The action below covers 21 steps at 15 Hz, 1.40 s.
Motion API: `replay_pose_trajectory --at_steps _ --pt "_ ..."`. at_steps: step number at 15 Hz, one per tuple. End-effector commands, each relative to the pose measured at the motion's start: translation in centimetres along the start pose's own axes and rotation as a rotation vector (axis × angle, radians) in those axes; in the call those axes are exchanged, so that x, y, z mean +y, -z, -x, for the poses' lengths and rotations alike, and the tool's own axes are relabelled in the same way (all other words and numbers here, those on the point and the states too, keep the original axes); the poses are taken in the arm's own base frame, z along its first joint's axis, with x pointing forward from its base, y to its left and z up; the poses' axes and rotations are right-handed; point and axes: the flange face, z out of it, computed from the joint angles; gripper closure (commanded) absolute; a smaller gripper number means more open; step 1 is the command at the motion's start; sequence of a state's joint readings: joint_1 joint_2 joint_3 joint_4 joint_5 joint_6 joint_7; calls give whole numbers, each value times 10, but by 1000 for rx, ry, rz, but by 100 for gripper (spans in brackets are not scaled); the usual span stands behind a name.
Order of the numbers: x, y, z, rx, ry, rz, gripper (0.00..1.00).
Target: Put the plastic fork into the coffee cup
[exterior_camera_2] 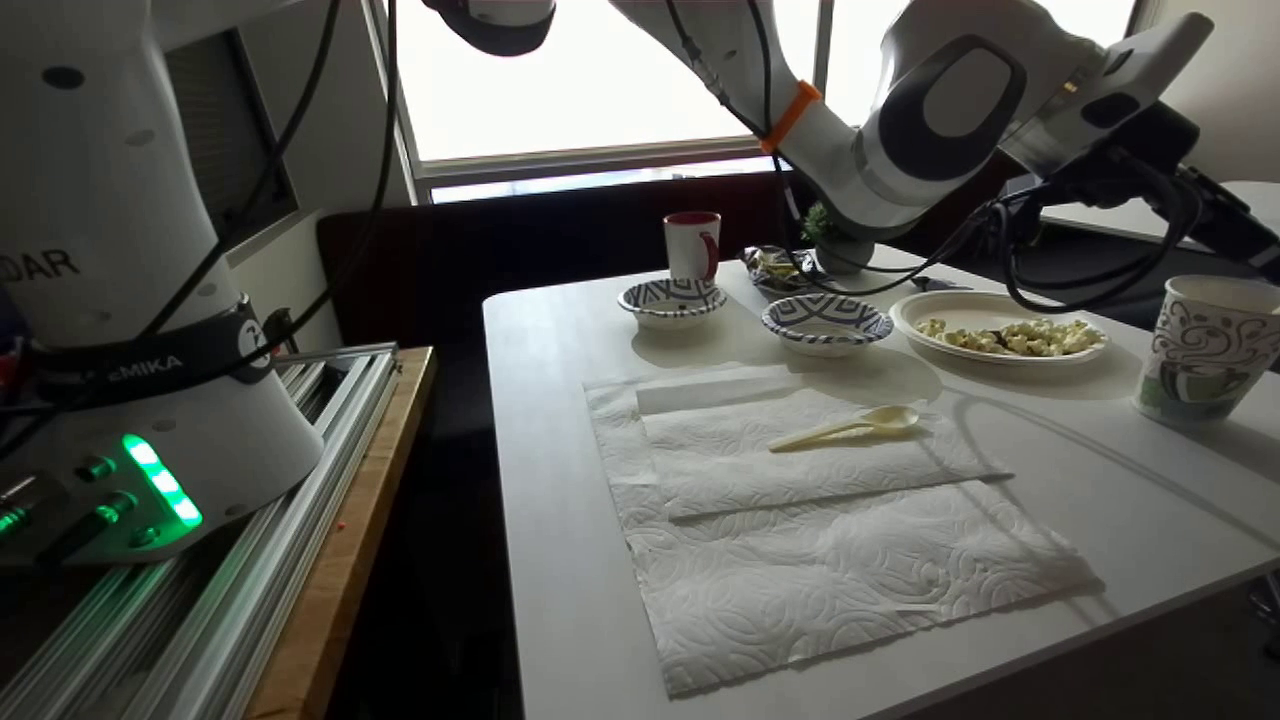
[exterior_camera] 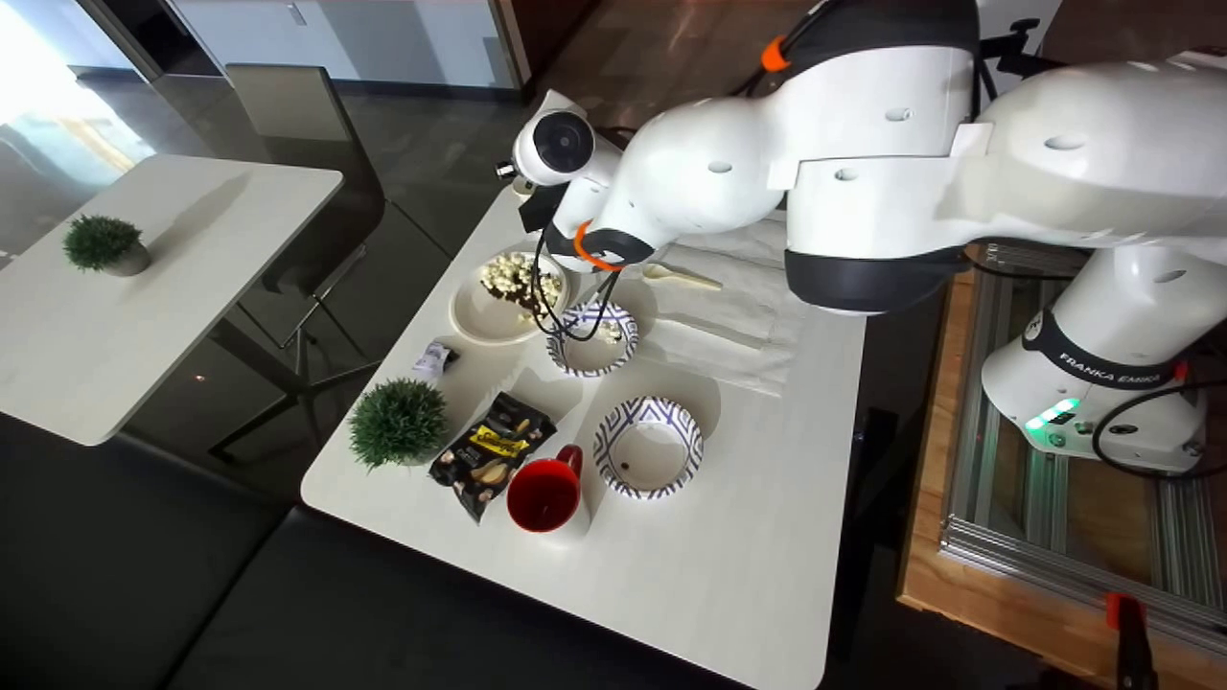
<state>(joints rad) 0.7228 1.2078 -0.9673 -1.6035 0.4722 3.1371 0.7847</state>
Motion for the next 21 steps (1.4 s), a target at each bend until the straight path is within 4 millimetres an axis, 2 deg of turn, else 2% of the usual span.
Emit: replay_pose_trajectory --at_steps 1,4,7,11,14,21 --pt "0 8 -19 -11 -3 -9 44" --pt "5 21 -42 -13 -21 -38 22" --pt "11 43 -71 -52 -7 -75 2" --pt "16 76 -118 -120 92 -166 0" --pt "28 103 -147 -163 205 -239 0" --pt "86 176 -191 -251 437 -436 0"
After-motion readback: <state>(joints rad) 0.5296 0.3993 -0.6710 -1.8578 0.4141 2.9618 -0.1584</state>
